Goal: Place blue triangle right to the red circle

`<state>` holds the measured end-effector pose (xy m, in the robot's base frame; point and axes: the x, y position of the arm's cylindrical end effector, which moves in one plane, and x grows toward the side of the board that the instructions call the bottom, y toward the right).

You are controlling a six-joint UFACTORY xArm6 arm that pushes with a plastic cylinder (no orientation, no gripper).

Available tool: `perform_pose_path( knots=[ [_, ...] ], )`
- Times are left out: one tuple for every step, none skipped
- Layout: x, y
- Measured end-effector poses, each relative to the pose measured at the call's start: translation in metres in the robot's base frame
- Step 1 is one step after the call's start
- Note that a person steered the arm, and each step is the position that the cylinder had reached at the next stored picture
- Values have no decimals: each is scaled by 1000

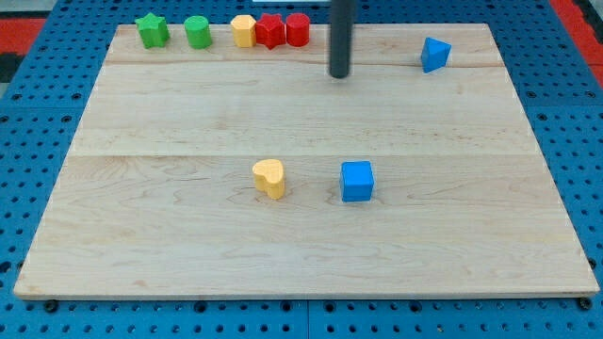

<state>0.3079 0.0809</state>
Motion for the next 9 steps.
perform_pose_path(
  knots=[
    [11, 78],
    [11, 152],
    [7, 162],
    [-3, 162],
    [-21, 162],
    [-28, 124],
    [-31, 78],
    [-45, 53],
    [-45, 89]
  ],
)
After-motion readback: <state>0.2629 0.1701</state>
